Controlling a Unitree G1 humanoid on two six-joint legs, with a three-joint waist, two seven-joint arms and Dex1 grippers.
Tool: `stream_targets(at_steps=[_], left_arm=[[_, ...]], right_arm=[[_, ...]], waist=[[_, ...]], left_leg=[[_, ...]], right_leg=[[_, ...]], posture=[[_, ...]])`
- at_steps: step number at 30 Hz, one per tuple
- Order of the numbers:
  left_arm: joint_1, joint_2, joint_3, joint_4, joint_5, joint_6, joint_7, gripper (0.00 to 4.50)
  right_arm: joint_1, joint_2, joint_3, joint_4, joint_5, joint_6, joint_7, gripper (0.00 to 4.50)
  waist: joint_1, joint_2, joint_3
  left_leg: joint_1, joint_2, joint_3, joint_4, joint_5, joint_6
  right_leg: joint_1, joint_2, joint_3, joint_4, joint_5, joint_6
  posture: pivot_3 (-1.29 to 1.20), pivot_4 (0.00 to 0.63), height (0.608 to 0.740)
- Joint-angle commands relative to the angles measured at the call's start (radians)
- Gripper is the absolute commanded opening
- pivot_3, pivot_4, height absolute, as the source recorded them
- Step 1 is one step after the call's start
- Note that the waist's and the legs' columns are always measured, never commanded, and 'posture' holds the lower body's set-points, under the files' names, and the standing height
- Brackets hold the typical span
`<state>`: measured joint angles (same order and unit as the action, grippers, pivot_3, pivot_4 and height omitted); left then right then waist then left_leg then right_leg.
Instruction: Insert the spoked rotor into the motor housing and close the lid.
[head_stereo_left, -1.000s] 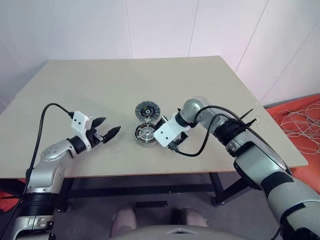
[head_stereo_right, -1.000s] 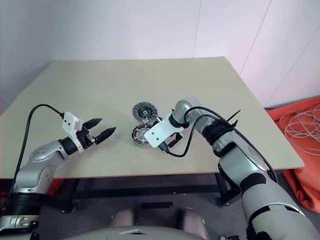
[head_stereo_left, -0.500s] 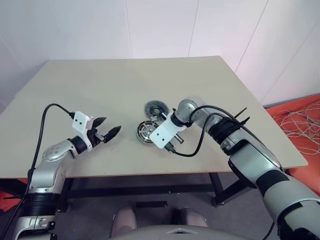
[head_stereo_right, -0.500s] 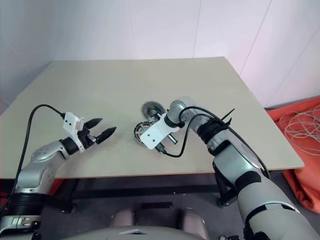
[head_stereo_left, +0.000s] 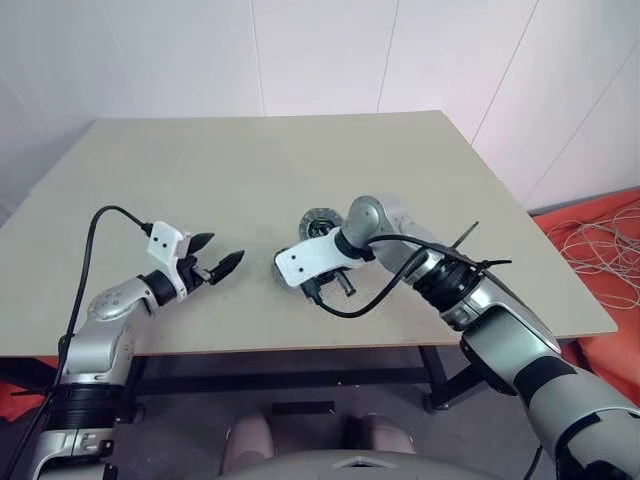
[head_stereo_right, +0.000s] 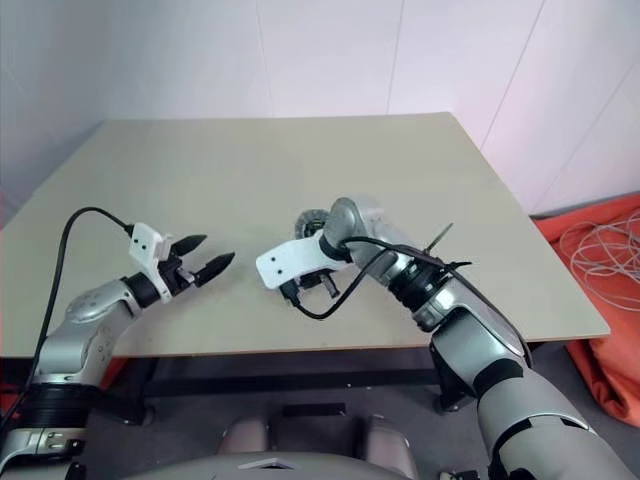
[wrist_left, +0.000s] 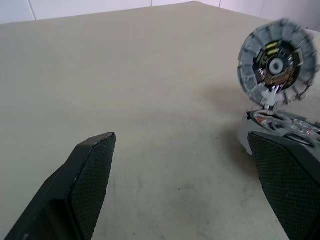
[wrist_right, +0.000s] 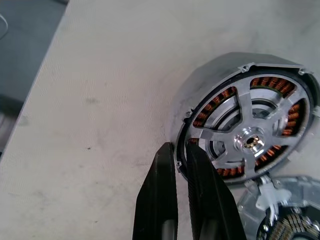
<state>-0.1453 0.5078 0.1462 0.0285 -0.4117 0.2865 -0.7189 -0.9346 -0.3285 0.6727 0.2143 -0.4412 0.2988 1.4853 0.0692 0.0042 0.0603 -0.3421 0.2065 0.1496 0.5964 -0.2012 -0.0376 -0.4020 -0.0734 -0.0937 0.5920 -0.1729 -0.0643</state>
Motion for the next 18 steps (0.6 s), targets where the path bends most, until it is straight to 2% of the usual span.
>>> stream_targets(at_steps=[1, 4, 8, 9, 11, 18], left_arm=[[-0.022, -0.014, -0.012, -0.006, 0.012, -0.022, -0.004, 4.5], [-0.024, -0.022, -0.017, -0.008, 0.018, -0.021, -0.003, 4.5], [-0.029, -0.026, -0.015, -0.003, 0.023, -0.024, -0.001, 4.5], [-0.028, -0.027, -0.014, -0.004, 0.022, -0.023, 0.0, 4.5], [-0.025, -0.026, -0.012, -0.004, 0.022, -0.023, -0.001, 4.5], [-0.018, -0.014, 0.011, -0.003, 0.013, -0.024, -0.003, 4.5]], right_arm=[[-0.034, 0.03, 0.004, -0.033, -0.012, 0.108, -0.006, 0.01], [-0.042, 0.067, 0.009, -0.004, -0.011, 0.149, -0.048, 0.01], [-0.049, 0.065, 0.013, 0.007, -0.012, 0.145, -0.077, 0.01], [-0.049, 0.059, 0.01, -0.005, -0.005, 0.146, -0.073, 0.4], [-0.045, 0.036, -0.003, -0.044, 0.011, 0.137, -0.061, 0.87], [0.007, -0.074, -0.048, -0.237, 0.099, 0.092, -0.019, 3.24]], waist=[[0.0, 0.0, 0.0], [-0.001, 0.0, 0.0], [0.0, 0.0, 0.0], [0.0, 0.0, 0.0], [0.0, 0.0, 0.0], [0.001, 0.0, 0.0]], left_leg=[[0.001, 0.0, 0.0, 0.0, 0.0, 0.0], [0.003, 0.0, 0.0, 0.0, 0.0, 0.0], [0.005, 0.0, -0.001, 0.0, 0.0, 0.0], [0.005, 0.0, -0.001, 0.0, 0.0, 0.0], [0.006, 0.0, -0.001, 0.0, 0.0, 0.0], [0.006, 0.0, -0.001, -0.001, 0.0, 0.0]], right_leg=[[0.001, 0.0, 0.0, 0.0, 0.0, 0.0], [0.001, 0.0, 0.002, 0.0, 0.0, 0.0], [0.002, 0.0, 0.003, 0.0, 0.0, 0.001], [0.003, 0.0, 0.003, 0.0, 0.0, 0.001], [0.003, 0.0, 0.004, 0.0, 0.0, 0.001], [0.003, 0.0, 0.004, 0.0, 0.0, 0.001]], posture=[[0.0, 0.0, 0.74], [0.0, 0.0, 0.74], [0.0, 0.0, 0.74], [0.0, 0.0, 0.74], [0.0, 0.0, 0.74], [0.0, 0.0, 0.74]])
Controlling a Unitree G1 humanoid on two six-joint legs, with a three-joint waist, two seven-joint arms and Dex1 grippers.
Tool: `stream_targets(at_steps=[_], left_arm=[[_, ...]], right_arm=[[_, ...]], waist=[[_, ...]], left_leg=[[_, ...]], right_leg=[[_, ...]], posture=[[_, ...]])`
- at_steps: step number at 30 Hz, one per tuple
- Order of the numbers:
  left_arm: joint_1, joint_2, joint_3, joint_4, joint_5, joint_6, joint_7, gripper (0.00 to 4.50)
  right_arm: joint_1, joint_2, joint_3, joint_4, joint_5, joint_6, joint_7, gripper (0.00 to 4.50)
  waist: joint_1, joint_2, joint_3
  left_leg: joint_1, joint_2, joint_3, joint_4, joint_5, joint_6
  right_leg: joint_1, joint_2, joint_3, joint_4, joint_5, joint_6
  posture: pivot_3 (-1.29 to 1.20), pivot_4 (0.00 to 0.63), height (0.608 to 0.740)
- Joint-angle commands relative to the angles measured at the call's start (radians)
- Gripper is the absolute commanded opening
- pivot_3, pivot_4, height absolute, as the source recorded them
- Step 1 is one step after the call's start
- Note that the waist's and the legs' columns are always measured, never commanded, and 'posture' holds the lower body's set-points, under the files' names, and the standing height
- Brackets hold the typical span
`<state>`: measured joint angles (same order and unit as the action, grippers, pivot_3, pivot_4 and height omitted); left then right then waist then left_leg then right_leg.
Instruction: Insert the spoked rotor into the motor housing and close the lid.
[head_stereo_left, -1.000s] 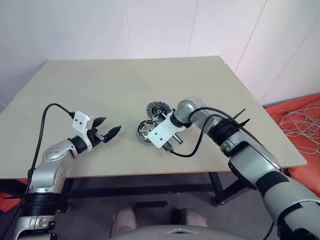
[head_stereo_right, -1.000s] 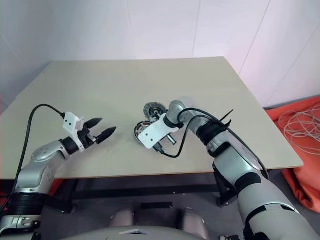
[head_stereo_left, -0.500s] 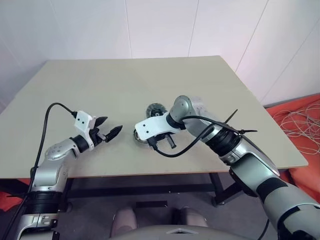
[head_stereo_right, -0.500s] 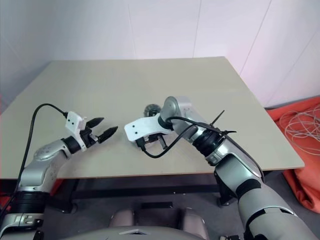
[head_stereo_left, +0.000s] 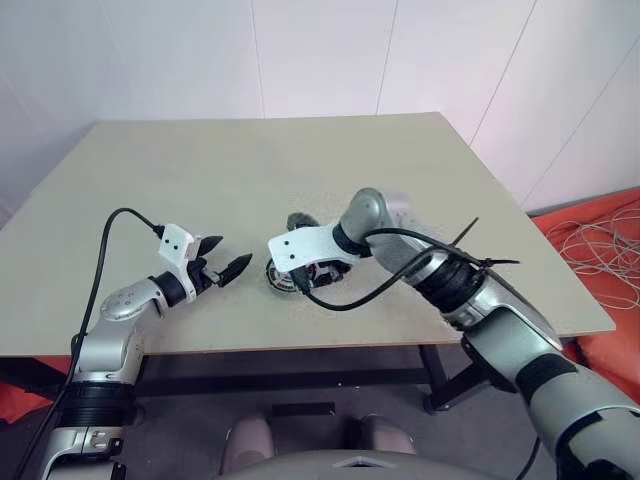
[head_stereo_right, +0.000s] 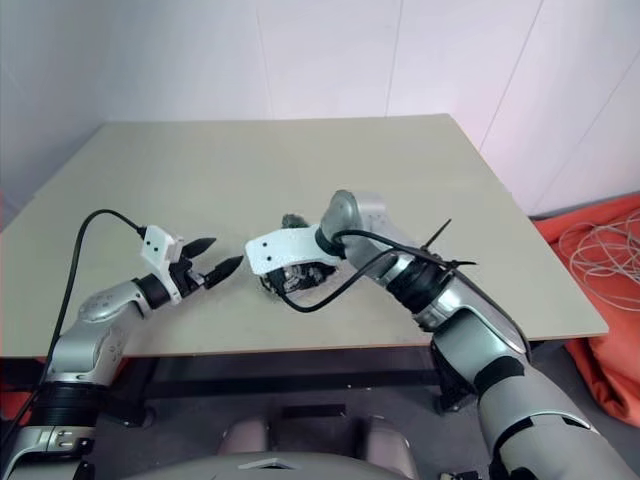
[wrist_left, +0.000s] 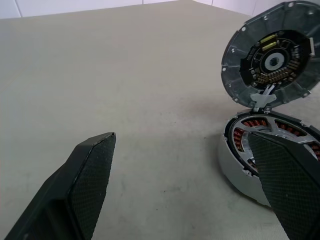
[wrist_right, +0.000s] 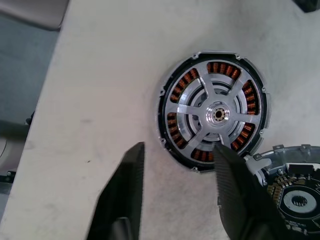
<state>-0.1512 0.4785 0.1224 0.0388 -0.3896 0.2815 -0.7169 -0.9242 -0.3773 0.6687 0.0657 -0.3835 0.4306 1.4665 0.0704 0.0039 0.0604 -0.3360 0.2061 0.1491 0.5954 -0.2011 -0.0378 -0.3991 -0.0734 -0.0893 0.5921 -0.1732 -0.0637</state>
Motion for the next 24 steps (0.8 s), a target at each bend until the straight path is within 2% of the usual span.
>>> stream_targets(at_steps=[1, 2, 5, 8, 11, 21, 24], left_arm=[[-0.012, 0.018, 0.039, -0.012, -0.01, -0.019, -0.006, 4.5], [-0.011, 0.02, 0.042, -0.011, -0.01, -0.02, -0.008, 4.5], [-0.012, 0.023, 0.046, -0.006, -0.008, -0.024, -0.011, 4.5], [-0.018, 0.022, 0.05, -0.003, -0.007, -0.026, -0.012, 4.5], [-0.022, 0.021, 0.052, -0.006, -0.008, -0.024, -0.012, 4.5], [-0.017, 0.02, 0.058, -0.022, -0.011, -0.021, -0.009, 4.5], [-0.015, 0.021, 0.061, -0.029, -0.013, -0.02, -0.008, 4.5]], right_arm=[[0.0, -0.032, -0.049, -0.093, 0.044, -0.056, -0.018, 3.66], [0.005, -0.043, -0.051, -0.089, 0.049, -0.085, -0.031, 3.95], [0.024, -0.072, -0.037, -0.03, 0.046, -0.239, -0.081, 3.95], [0.023, -0.096, 0.013, 0.075, -0.017, -0.478, -0.174, 3.95], [0.004, -0.099, 0.05, 0.165, -0.06, -0.617, -0.207, 3.95], [-0.065, -0.027, 0.082, 0.385, -0.118, -0.759, -0.23, 3.95], [-0.064, -0.014, 0.081, 0.397, -0.115, -0.775, -0.216, 3.35]], waist=[[0.0, 0.0, 0.0], [-0.001, 0.0, 0.0], [-0.001, 0.0, 0.0], [-0.002, 0.0, 0.0], [-0.002, 0.0, 0.0], [-0.005, 0.0, 0.0], [-0.004, 0.0, 0.0]], left_leg=[[0.0, 0.0, 0.0, 0.0, 0.0, 0.0], [0.0, 0.0, 0.0, 0.0, 0.0, 0.0], [0.001, 0.0, 0.0, 0.0, 0.0, 0.0], [0.001, 0.0, 0.001, 0.0, 0.0, 0.0], [0.001, 0.0, 0.001, 0.001, 0.0, 0.0], [0.0, 0.0, 0.001, 0.001, 0.0, 0.001], [-0.002, 0.0, 0.001, 0.001, -0.001, 0.001]], right_leg=[[0.0, 0.0, 0.0, 0.0, 0.0, 0.0], [0.0, 0.0, 0.0, 0.0, 0.0, 0.0], [0.0, 0.0, 0.0, 0.0, 0.0, 0.0], [0.0, 0.0, 0.002, 0.0, 0.0, 0.0], [0.0, 0.0, 0.002, 0.0, 0.0, 0.0], [-0.002, 0.0, 0.002, 0.0, 0.0, 0.0], [-0.002, 0.0, 0.002, 0.0, 0.0, 0.0]], posture=[[0.0, 0.0, 0.74], [0.0, 0.0, 0.74], [0.0, 0.0, 0.74], [0.0, 0.0, 0.74], [0.0, 0.0, 0.74], [0.0, 0.0, 0.74], [0.0, 0.0, 0.74]])
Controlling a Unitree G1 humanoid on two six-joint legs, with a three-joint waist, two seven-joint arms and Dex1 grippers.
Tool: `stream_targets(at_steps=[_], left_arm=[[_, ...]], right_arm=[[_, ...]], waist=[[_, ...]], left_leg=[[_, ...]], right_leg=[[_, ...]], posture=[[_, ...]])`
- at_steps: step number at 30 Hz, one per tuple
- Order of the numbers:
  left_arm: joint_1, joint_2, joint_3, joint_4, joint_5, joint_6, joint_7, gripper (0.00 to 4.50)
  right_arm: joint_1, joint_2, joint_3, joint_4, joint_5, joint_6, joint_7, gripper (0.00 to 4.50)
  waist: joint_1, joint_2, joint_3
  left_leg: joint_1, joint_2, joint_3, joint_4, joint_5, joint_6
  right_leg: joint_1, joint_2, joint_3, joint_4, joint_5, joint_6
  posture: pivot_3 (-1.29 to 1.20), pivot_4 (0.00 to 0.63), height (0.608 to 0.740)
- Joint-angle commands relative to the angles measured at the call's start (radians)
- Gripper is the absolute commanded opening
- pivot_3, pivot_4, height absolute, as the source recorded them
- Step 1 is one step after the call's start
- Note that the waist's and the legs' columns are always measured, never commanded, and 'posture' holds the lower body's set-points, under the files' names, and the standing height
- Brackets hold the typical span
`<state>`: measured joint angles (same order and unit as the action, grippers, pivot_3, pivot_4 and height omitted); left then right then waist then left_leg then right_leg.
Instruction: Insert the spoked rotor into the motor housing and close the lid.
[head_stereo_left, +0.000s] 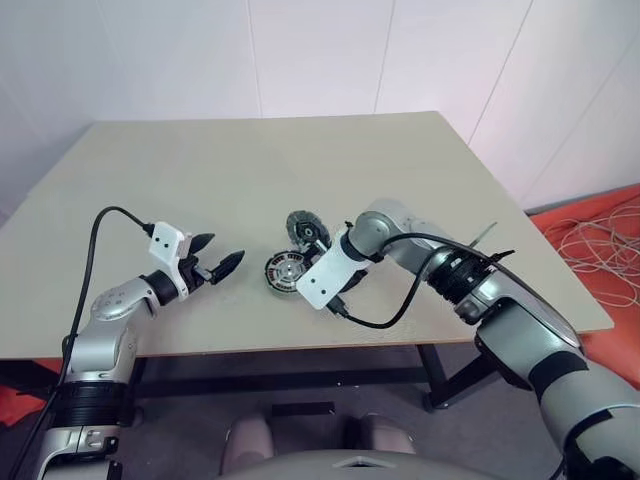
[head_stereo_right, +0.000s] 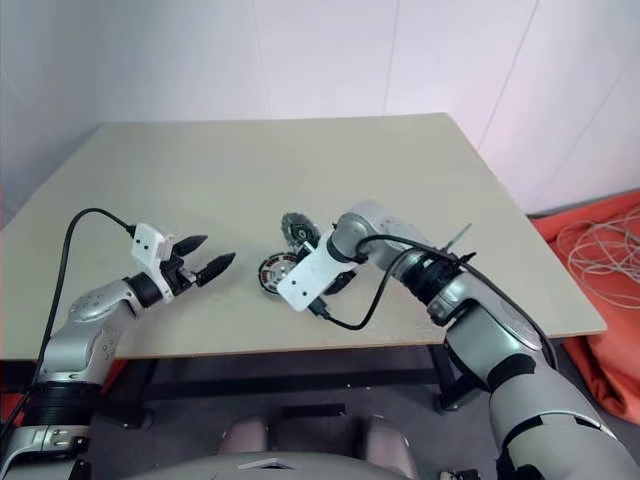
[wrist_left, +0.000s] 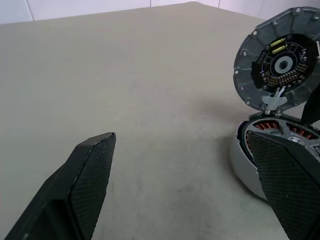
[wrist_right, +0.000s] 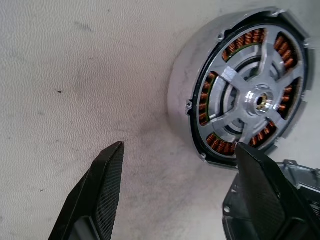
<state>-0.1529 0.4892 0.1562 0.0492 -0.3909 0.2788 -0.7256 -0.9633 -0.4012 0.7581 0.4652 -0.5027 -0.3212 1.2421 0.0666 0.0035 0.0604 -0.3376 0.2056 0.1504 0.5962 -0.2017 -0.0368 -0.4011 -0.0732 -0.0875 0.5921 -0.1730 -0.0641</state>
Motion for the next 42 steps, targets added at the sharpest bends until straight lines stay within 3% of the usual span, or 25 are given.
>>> stream_targets(at_steps=[1, 8, 11, 23, 34, 42], left_arm=[[-0.012, 0.01, 0.028, -0.04, -0.012, -0.018, 0.001, 4.5], [-0.02, 0.007, 0.024, -0.038, -0.011, -0.017, 0.001, 4.5], [-0.026, 0.004, 0.021, -0.033, -0.008, -0.019, 0.001, 4.5], [-0.036, -0.003, 0.013, -0.016, 0.0, -0.026, 0.001, 4.5], [-0.041, -0.009, 0.011, -0.005, 0.007, -0.028, 0.002, 4.5], [-0.047, -0.015, 0.009, 0.007, 0.012, -0.033, 0.0, 4.5]], right_arm=[[-0.024, 0.013, -0.009, -0.002, 0.004, -0.028, 0.012, 2.93], [-0.023, 0.039, -0.016, 0.0, -0.005, 0.001, 0.022, 0.44], [-0.022, 0.048, -0.03, -0.019, -0.006, 0.073, 0.046, 0.01], [-0.04, 0.047, -0.055, -0.241, -0.009, 0.508, 0.209, 0.01], [-0.034, 0.076, -0.037, -0.25, -0.007, 0.594, 0.193, 0.01], [-0.05, 0.088, -0.038, -0.248, -0.006, 0.601, 0.172, 2.53]], waist=[[0.0, 0.0, 0.0], [-0.001, 0.0, 0.0], [-0.002, 0.0, 0.0], [0.003, 0.0, 0.0], [0.002, -0.001, 0.0], [0.002, -0.001, 0.0]], left_leg=[[0.0, 0.0, 0.0, 0.0, 0.0, 0.0], [0.0, 0.0, 0.0, 0.0, 0.0, 0.0], [0.002, 0.0, 0.0, 0.0, 0.0, 0.0], [0.0, 0.0, -0.001, 0.0, 0.0, 0.0], [0.0, 0.0, -0.001, 0.0, 0.0, 0.0], [0.001, 0.0, -0.001, 0.0, 0.0, 0.0]], right_leg=[[0.0, 0.0, 0.0, 0.0, 0.0, 0.0], [0.0, 0.0, 0.0, 0.0, 0.0, 0.0], [0.001, 0.0, 0.0, 0.0, 0.0, 0.0], [0.0, 0.0, 0.002, 0.001, 0.0, 0.0], [-0.001, 0.0, 0.002, 0.002, 0.0, 0.0], [-0.001, 0.0, 0.002, 0.002, 0.0, 0.0]], posture=[[0.0, 0.0, 0.74], [0.0, 0.0, 0.74], [0.0, 0.0, 0.74], [0.0, 0.0, 0.74], [0.0, 0.0, 0.74], [0.0, 0.0, 0.74]])
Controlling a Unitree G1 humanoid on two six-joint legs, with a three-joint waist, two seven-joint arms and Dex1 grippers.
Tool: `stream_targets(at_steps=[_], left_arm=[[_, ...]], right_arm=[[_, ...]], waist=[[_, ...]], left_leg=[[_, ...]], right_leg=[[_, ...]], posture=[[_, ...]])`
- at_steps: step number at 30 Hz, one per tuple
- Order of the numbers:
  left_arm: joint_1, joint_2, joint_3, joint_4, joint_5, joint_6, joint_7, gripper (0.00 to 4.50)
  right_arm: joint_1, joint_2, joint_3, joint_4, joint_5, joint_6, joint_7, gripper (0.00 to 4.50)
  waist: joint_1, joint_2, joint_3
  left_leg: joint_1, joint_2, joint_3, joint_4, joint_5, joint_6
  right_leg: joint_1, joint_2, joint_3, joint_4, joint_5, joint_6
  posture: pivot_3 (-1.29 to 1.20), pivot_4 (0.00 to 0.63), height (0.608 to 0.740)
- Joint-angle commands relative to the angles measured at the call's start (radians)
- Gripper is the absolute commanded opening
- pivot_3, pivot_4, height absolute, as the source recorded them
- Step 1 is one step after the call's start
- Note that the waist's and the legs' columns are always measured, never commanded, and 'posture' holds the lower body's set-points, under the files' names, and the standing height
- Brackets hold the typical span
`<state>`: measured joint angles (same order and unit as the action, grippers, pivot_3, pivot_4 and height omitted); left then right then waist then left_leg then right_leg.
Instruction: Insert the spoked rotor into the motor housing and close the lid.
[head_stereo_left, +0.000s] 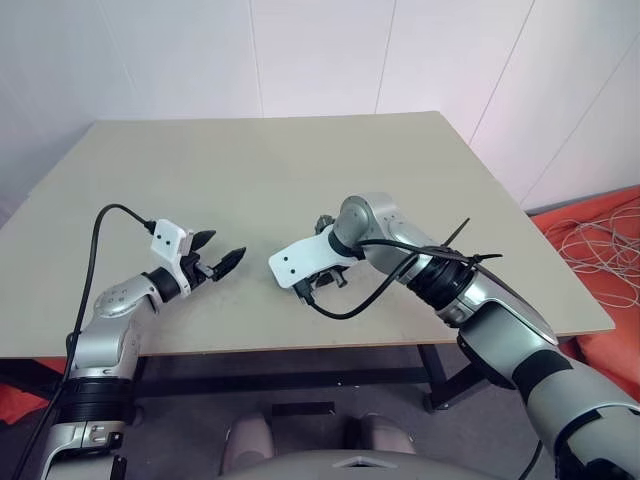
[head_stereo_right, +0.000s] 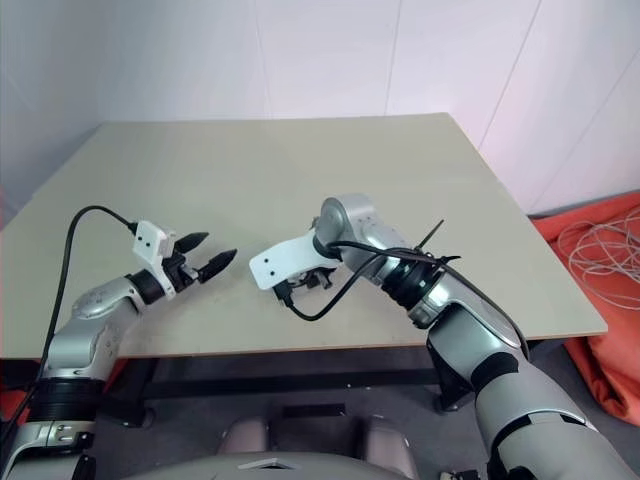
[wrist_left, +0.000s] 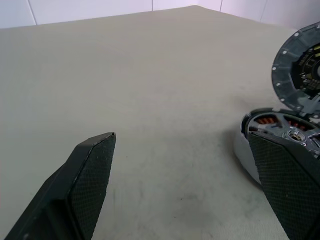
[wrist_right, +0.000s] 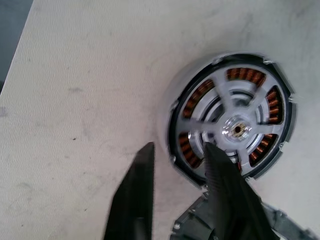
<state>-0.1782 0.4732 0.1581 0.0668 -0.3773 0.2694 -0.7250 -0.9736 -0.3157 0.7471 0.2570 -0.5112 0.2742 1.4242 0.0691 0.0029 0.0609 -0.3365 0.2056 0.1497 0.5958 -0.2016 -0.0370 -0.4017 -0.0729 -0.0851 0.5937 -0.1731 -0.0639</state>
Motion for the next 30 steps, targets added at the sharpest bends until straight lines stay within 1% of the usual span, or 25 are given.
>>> stream_targets(at_steps=[1, 4, 6, 9, 11, 14, 17, 20, 21, 23, 26, 27, 30], left_arm=[[-0.022, 0.001, 0.007, -0.011, -0.002, -0.024, -0.001, 4.5], [-0.019, -0.001, 0.009, -0.013, -0.002, -0.023, -0.001, 4.5], [-0.018, -0.001, 0.01, -0.014, -0.003, -0.022, -0.001, 4.5], [-0.017, -0.001, 0.012, -0.014, -0.005, -0.021, -0.002, 4.5], [-0.019, -0.001, 0.012, -0.012, -0.006, -0.02, -0.002, 4.5], [-0.025, -0.004, 0.018, -0.01, -0.013, -0.014, -0.001, 4.5], [-0.025, -0.002, 0.027, -0.01, -0.021, -0.008, -0.001, 4.5], [-0.015, -0.002, 0.037, -0.024, -0.037, -0.015, -0.012, 4.5], [-0.012, 0.0, 0.038, -0.028, -0.039, -0.017, -0.014, 4.5], [-0.002, 0.009, 0.038, -0.03, -0.034, -0.021, -0.019, 4.5], [0.025, 0.027, 0.049, -0.039, -0.044, -0.021, -0.042, 4.5], [0.038, 0.035, 0.054, -0.048, -0.056, -0.012, -0.055, 4.5], [0.079, 0.069, 0.061, -0.061, -0.065, -0.014, -0.099, 4.5]], right_arm=[[-0.042, 0.004, -0.03, -0.044, 0.002, 0.009, -0.013, 2.76], [-0.052, 0.011, -0.049, -0.079, 0.018, 0.03, -0.014, 3.78], [-0.057, 0.028, -0.078, -0.125, 0.057, 0.065, 0.002, 4.45], [-0.078, 0.081, -0.152, -0.216, 0.155, 0.182, 0.029, 4.48], [-0.099, 0.105, -0.211, -0.258, 0.216, 0.246, 0.02, 4.48], [-0.143, 0.132, -0.328, -0.266, 0.31, 0.343, -0.036, 4.48], [-0.176, 0.112, -0.449, -0.198, 0.367, 0.368, -0.137, 4.48], [-0.165, 0.044, -0.553, -0.085, 0.385, 0.341, -0.266, 3.87], [-0.153, 0.014, -0.573, -0.048, 0.384, 0.322, -0.301, 3.58], [-0.116, -0.051, -0.609, 0.023, 0.379, 0.282, -0.376, 2.9], [-0.043, -0.129, -0.661, 0.078, 0.395, 0.266, -0.449, 1.78], [-0.016, -0.149, -0.679, 0.089, 0.403, 0.268, -0.47, 1.5], [0.077, -0.195, -0.7, 0.095, 0.418, 0.265, -0.509, 0.39]], waist=[[0.0, 0.0, 0.0], [-0.001, 0.0, 0.0], [0.0, 0.0, 0.0], [-0.002, 0.0, 0.0], [-0.001, 0.0, 0.0], [0.003, 0.0, 0.0], [0.005, -0.001, 0.001], [0.005, -0.003, 0.001], [0.007, -0.003, 0.001], [0.008, -0.003, 0.001], [0.005, -0.003, 0.001], [0.004, -0.003, 0.001], [-0.001, -0.002, 0.001]], left_leg=[[0.0, 0.0, 0.0, 0.0, 0.0, 0.0], [0.0, 0.0, 0.0, 0.0, 0.0, 0.0], [0.0, 0.0, 0.0, 0.0, 0.0, 0.0], [0.001, 0.0, 0.0, 0.0, 0.0, 0.0], [0.001, 0.0, 0.0, 0.0, 0.0, 0.0], [0.002, 0.0, 0.0, 0.0, 0.0, 0.0], [0.003, -0.001, 0.0, 0.001, 0.0, -0.001], [0.004, -0.002, 0.0, 0.001, 0.0, -0.001], [0.004, -0.002, 0.0, 0.002, 0.001, -0.001], [0.004, -0.002, 0.0, 0.002, 0.001, -0.001], [0.003, -0.002, 0.0, 0.002, 0.001, -0.001], [0.003, -0.002, 0.0, 0.002, 0.001, -0.001], [0.0, -0.002, 0.001, 0.0, 0.001, -0.001]], right_leg=[[0.0, 0.0, 0.0, 0.0, 0.0, 0.0], [0.0, 0.0, 0.0, 0.0, 0.0, 0.0], [0.0, 0.0, 0.0, 0.0, 0.0, 0.0], [0.0, 0.0, 0.0, 0.001, 0.0, 0.0], [-0.001, 0.0, 0.001, 0.003, 0.0, 0.0], [-0.001, 0.0, 0.001, 0.005, 0.0, 0.0], [0.0, 0.0, 0.003, 0.005, -0.001, 0.001], [0.001, 0.0, 0.004, 0.004, -0.001, 0.001], [0.001, 0.0, 0.004, 0.004, -0.001, 0.001], [0.002, 0.0, 0.004, 0.003, -0.001, 0.001], [0.002, 0.0, 0.003, 0.002, -0.001, 0.001], [0.002, 0.0, 0.003, 0.002, -0.001, 0.001], [-0.002, 0.0, 0.003, 0.003, -0.001, 0.001]], posture=[[0.0, 0.0, 0.74], [0.0, 0.0, 0.74], [0.0, 0.0, 0.74], [0.0, 0.0, 0.74], [0.0, 0.0, 0.74], [0.0, 0.0, 0.74], [0.0, 0.0, 0.74], [0.0, 0.0, 0.74], [0.0, 0.0, 0.74], [0.0, 0.0, 0.74], [0.0, 0.0, 0.74], [0.0, 0.0, 0.74], [0.0, 0.0, 0.74]])
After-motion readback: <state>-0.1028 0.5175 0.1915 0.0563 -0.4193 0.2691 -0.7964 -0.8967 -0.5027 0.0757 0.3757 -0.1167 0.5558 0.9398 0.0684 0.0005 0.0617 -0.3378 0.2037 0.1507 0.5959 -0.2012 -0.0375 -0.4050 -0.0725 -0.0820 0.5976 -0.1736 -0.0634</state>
